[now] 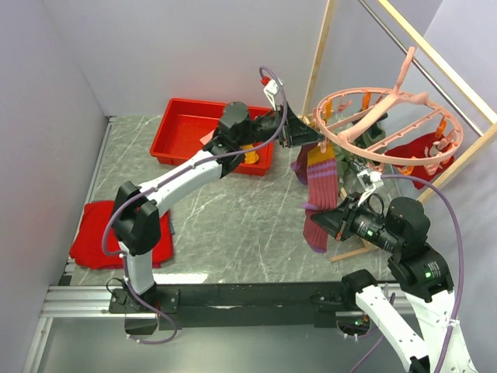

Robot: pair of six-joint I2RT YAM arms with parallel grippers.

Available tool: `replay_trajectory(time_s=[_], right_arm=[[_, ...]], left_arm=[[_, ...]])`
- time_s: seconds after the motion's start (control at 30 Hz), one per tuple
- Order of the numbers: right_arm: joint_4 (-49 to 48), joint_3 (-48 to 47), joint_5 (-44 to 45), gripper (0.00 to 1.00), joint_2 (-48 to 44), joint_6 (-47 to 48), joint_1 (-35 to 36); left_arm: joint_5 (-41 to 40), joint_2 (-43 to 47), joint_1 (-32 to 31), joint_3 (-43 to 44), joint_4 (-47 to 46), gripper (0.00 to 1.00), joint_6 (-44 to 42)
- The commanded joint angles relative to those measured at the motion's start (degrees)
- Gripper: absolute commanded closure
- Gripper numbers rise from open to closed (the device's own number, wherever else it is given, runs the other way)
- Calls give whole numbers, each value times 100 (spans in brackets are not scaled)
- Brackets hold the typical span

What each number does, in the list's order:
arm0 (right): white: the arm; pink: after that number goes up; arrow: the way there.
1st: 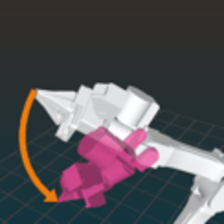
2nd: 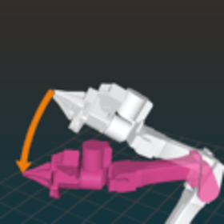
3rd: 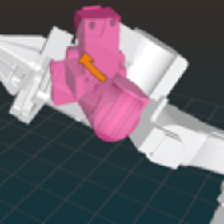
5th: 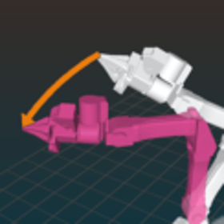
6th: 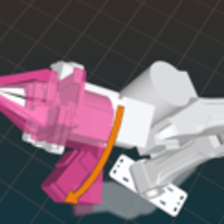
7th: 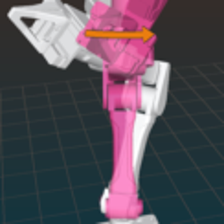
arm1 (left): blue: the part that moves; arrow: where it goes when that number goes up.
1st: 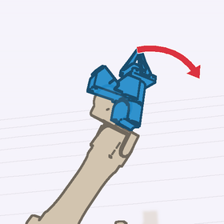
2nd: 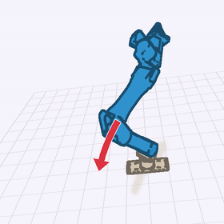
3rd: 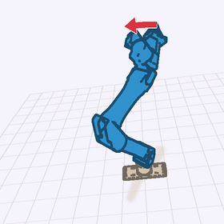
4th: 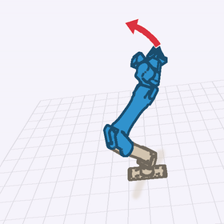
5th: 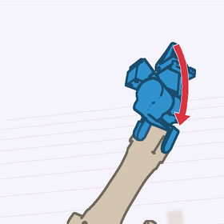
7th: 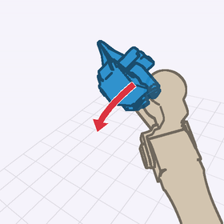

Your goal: Remove the socks clipped to the hanger

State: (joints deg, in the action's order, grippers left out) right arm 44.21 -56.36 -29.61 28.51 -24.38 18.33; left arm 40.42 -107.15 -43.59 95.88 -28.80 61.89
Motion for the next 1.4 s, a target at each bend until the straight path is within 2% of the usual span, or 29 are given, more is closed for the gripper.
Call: replay_trajectory(time_s=[0.0, 0.2, 0.4, 0.5, 0.63, 0.77, 0.93, 1.07, 1.2, 1.37], right_arm=[[-105, -182, -63, 100, -56, -5, -22], [-18, -297, -10, 100, -39, 12, -22], [35, -297, 34, 100, -100, -5, -22], [53, -297, 43, 100, -92, 21, -13], [44, -314, 34, 100, -65, 39, -22], [44, -314, 16, 100, -48, 56, -22], [62, -349, 7, 100, -21, 82, -22], [88, -358, 25, 100, -30, 91, -22], [123, -341, 34, 100, -65, 91, -22], [132, -349, 43, 100, -83, 74, -22]], left_arm=[[-141, 195, 26, 210, 127, 18, -143], [-148, -104, 26, 195, -126, 21, 227], [-719, 115, 18, 134, 480, 21, -308], [-931, 195, 18, 54, 568, 20, -318], [-668, -94, 9, 221, 604, 21, -72], [-10, -428, -9, 265, -387, 23, 690], [413, -807, -79, 397, -1645, 29, 1308], [475, -895, -158, 388, -1822, 32, 1387], [396, -930, -158, 309, -2033, 41, 1510], [352, -1000, -158, 449, -2016, 43, 1572]])
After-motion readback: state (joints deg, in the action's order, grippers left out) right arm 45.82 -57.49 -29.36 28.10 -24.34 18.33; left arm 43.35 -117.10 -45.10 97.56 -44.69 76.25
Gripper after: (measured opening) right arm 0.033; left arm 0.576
